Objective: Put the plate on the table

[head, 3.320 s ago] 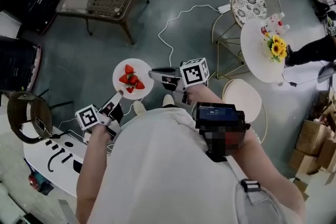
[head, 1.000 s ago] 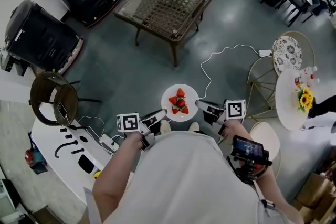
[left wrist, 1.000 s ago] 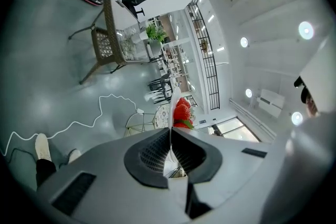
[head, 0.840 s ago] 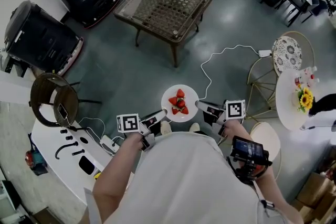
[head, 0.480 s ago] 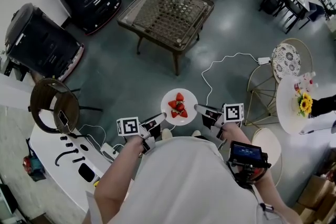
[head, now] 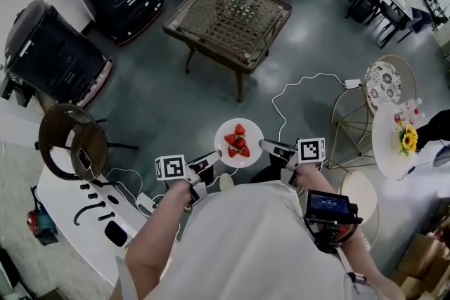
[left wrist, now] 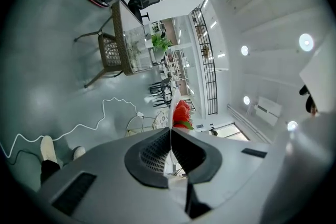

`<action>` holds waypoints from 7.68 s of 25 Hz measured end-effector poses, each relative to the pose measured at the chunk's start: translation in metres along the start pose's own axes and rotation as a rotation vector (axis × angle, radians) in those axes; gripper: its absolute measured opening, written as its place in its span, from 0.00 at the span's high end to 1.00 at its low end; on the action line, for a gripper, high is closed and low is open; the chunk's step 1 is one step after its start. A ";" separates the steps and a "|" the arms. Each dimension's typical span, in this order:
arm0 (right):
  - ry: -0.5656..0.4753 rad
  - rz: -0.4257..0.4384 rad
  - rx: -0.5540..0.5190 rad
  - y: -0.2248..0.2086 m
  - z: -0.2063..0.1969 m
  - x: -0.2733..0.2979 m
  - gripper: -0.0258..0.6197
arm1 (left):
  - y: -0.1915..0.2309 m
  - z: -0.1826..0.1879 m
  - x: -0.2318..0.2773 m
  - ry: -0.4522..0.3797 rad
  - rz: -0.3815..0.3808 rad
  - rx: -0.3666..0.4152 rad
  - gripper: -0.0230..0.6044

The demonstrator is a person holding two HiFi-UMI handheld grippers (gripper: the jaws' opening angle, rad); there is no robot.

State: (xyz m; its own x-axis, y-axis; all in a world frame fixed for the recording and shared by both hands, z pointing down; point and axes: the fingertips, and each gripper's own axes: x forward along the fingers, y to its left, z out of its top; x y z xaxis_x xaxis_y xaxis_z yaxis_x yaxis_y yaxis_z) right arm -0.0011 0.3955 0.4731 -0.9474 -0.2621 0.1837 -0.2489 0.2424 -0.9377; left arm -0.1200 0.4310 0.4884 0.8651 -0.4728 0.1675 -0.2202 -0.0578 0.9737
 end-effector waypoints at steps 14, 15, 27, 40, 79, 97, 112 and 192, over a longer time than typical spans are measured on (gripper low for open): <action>0.051 0.028 0.023 -0.031 0.042 0.031 0.93 | 0.022 0.043 0.016 -0.029 0.070 -0.048 0.95; 0.056 0.029 0.032 -0.035 0.053 0.035 0.93 | 0.023 0.053 0.022 -0.034 0.077 -0.052 0.95; 0.059 0.082 0.081 -0.076 0.159 0.028 0.93 | 0.017 0.130 0.105 -0.039 0.159 -0.034 0.95; 0.036 0.131 0.087 -0.110 0.246 -0.014 0.93 | 0.006 0.171 0.202 -0.015 0.178 -0.010 0.95; 0.101 -0.101 0.043 -0.165 0.436 0.145 0.93 | 0.078 0.422 0.230 0.063 0.093 -0.085 0.95; 0.252 -0.112 0.165 -0.255 0.478 0.144 0.93 | 0.134 0.446 0.293 0.032 0.223 -0.182 0.94; 0.358 -0.114 0.161 -0.311 0.526 0.180 0.93 | 0.179 0.491 0.321 -0.040 0.308 -0.218 0.94; 0.403 -0.366 -0.166 -0.435 0.659 0.276 0.92 | 0.295 0.638 0.391 -0.191 0.584 -0.298 0.94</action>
State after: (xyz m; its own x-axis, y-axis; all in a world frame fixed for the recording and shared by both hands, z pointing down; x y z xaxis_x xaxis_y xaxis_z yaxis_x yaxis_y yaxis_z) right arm -0.0216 -0.3980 0.7374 -0.7871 0.0120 0.6167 -0.5733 0.3549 -0.7385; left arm -0.1341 -0.3318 0.7430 0.5418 -0.5013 0.6747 -0.4697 0.4852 0.7376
